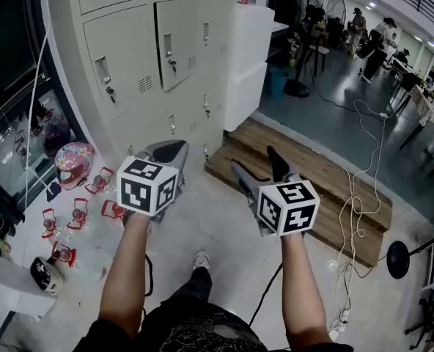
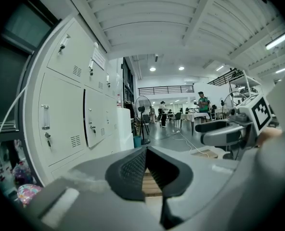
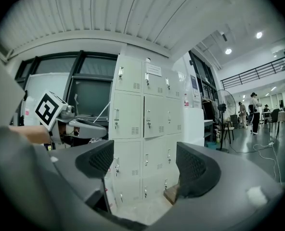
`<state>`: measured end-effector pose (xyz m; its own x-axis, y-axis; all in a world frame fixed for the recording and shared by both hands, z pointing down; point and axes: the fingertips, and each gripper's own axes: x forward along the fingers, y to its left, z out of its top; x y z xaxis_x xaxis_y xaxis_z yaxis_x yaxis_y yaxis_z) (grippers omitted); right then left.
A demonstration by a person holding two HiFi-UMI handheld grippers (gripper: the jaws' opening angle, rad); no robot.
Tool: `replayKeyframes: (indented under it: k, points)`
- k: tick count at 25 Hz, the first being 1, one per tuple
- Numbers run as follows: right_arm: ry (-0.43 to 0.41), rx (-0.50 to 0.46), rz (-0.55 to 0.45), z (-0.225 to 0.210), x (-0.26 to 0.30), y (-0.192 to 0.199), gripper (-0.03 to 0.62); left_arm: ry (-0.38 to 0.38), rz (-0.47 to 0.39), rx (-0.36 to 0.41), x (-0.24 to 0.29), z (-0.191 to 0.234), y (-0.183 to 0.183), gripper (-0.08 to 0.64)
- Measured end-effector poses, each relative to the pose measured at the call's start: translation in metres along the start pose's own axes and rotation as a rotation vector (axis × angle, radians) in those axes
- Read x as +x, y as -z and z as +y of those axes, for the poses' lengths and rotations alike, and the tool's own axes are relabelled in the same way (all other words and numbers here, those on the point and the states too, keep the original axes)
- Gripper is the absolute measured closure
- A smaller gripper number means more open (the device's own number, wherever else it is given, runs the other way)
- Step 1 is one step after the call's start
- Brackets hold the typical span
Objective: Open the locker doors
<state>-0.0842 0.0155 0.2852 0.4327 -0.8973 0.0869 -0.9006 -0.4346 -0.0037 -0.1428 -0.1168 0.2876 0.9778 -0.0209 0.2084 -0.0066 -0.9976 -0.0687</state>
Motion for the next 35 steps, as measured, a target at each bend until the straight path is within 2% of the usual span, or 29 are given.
replayKeyframes:
  k: [6, 17, 25, 35]
  points:
    - [-0.033, -0.002, 0.011, -0.013, 0.055, 0.001, 0.199, -0.029, 0.007, -0.012, 0.032, 0.042, 0.006, 0.556]
    - [-0.087, -0.009, 0.034, -0.033, 0.186, -0.023, 0.198, -0.096, 0.001, -0.048, 0.100, 0.154, -0.009, 0.556]
    - [-0.110, -0.017, 0.029, -0.054, 0.263, -0.043, 0.199, -0.147, -0.010, -0.014, 0.146, 0.221, -0.031, 0.556]
    - [-0.148, -0.006, 0.028, -0.065, 0.342, -0.052, 0.199, -0.197, 0.009, -0.018, 0.183, 0.287, -0.030, 0.556]
